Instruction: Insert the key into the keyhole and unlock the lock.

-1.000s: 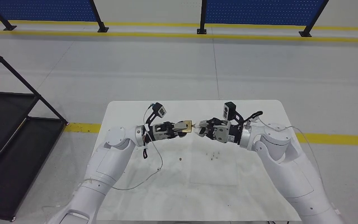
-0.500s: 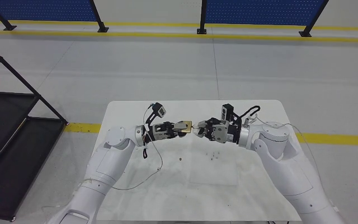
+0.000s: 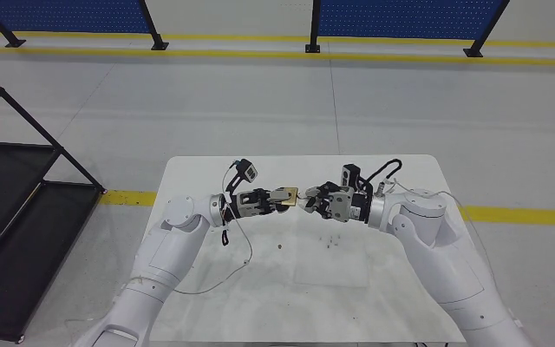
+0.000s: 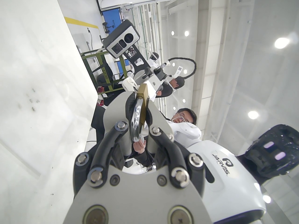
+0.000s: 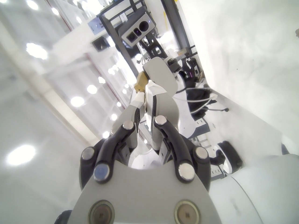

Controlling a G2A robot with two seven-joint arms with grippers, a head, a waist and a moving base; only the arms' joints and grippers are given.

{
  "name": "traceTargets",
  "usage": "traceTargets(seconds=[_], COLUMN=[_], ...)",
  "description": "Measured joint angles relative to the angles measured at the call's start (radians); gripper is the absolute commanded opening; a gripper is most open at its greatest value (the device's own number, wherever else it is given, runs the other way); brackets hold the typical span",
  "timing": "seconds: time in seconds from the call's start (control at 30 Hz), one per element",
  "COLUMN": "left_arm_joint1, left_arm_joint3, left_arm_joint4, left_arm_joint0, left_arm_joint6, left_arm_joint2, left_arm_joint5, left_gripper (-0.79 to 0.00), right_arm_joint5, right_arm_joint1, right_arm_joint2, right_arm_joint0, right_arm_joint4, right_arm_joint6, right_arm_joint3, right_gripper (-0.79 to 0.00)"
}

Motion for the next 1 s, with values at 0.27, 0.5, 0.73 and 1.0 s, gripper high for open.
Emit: traceTargets(seconds=[0.27, 0.5, 0.73, 1.0], left_arm_joint1=[0.000, 0.000, 0.000, 0.000], left_arm_joint3=[0.000, 0.000, 0.000, 0.000], left_arm_joint4=[0.000, 0.000, 0.000, 0.000], left_arm_joint0=[0.000, 0.000, 0.000, 0.000], left_arm_joint6=[0.000, 0.000, 0.000, 0.000], left_arm_joint2=[0.000, 0.000, 0.000, 0.000], left_arm_joint5=[0.000, 0.000, 0.000, 0.000], left_gripper=[-0.785, -0.785, -0.785, -0.785], right_arm_joint5=[0.010, 0.010, -0.006, 0.012], right_arm_joint1=[-0.002, -0.002, -0.002, 0.001], right_arm_joint2=[-0.002, -0.003, -0.003, 0.013], right_arm_joint0=[0.009, 0.010, -0.013, -0.032], right_arm_joint4=[0.029, 0.026, 0.030, 0.058], right_arm_joint6=[0.006, 0.008, -0.018, -0.026], right_arm_joint3=[0.015, 0.014, -0.009, -0.029], right_gripper=[-0.785, -0.785, -0.785, -0.785])
